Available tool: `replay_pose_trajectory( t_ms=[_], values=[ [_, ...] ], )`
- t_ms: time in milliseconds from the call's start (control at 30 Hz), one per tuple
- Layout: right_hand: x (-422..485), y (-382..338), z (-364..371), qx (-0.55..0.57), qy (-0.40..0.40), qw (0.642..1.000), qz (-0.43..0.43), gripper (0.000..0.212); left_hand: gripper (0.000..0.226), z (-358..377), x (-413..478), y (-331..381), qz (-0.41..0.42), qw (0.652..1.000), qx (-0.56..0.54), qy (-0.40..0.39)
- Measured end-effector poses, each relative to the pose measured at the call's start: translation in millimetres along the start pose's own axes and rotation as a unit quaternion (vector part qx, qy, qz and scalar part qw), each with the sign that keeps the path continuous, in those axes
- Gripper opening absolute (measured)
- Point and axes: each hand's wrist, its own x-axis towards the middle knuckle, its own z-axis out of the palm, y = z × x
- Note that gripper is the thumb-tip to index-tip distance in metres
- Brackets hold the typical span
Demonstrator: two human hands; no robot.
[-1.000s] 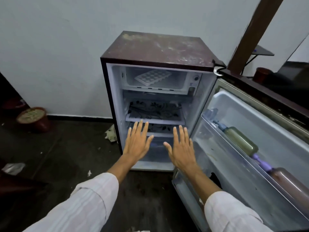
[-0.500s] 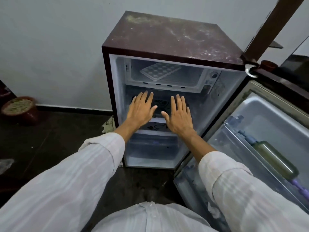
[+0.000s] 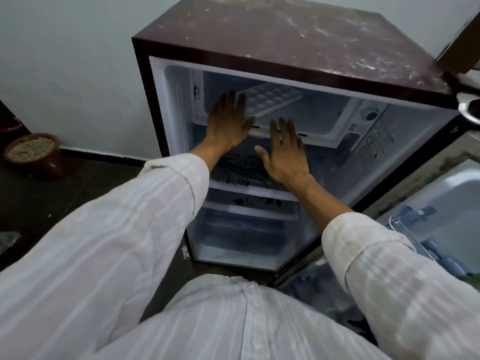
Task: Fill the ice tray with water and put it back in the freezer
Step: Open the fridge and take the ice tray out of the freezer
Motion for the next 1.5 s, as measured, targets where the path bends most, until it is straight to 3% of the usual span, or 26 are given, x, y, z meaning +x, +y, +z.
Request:
replay_pose_trajectory(
  t_ms=[200,533,667,800,933,1167,1267,1400,1500],
  values=[
    [24.7,17.6,2.3,0.007,0.019,1.0,0.002,0.076,0.092,12.8,33.0,-8.4,-0.03,0.997,-0.04,-0.052],
    [58.7,30.1,-7.0,0.048,0.003,0.998,0.041,0.072,0.08,13.9,48.3,-15.8,-0.046,0.994,-0.089,-0.043],
    [73.3,35.0,-12.3,0.125,0.038,0.989,0.063,0.064,0.077,7.4,45.1,-14.6,-0.048,0.991,-0.121,-0.034],
    [89.1,40.6,-20.2,0.131,0.061,0.985,0.091,0.058,0.083,-2.8,31.1,-20.3,-0.046,0.991,-0.119,-0.034],
    [102.2,47.3,-27.4,0.148,0.048,0.982,0.107,0.06,0.094,-14.5,14.9,-24.5,-0.044,0.988,-0.135,-0.052],
    [108.7,54.7,-25.3,0.189,0.008,0.973,0.133,0.066,0.088,-25.3,-14.9,-30.3,-0.028,0.988,-0.143,-0.059],
    [102.9,54.1,-28.6,0.201,0.011,0.971,0.132,0.054,0.091,-27.8,-30.2,-32.7,-0.03,0.982,-0.181,-0.046],
    [92.0,56.9,-32.8,0.181,0.059,0.976,0.106,0.054,0.084,-28.0,-47.7,-37.3,-0.018,0.976,-0.216,-0.014],
    [84.5,62.3,-33.6,0.16,0.047,0.976,0.14,0.048,0.082,-28.2,-60.3,-39.5,0.006,0.969,-0.248,0.007]
  ],
)
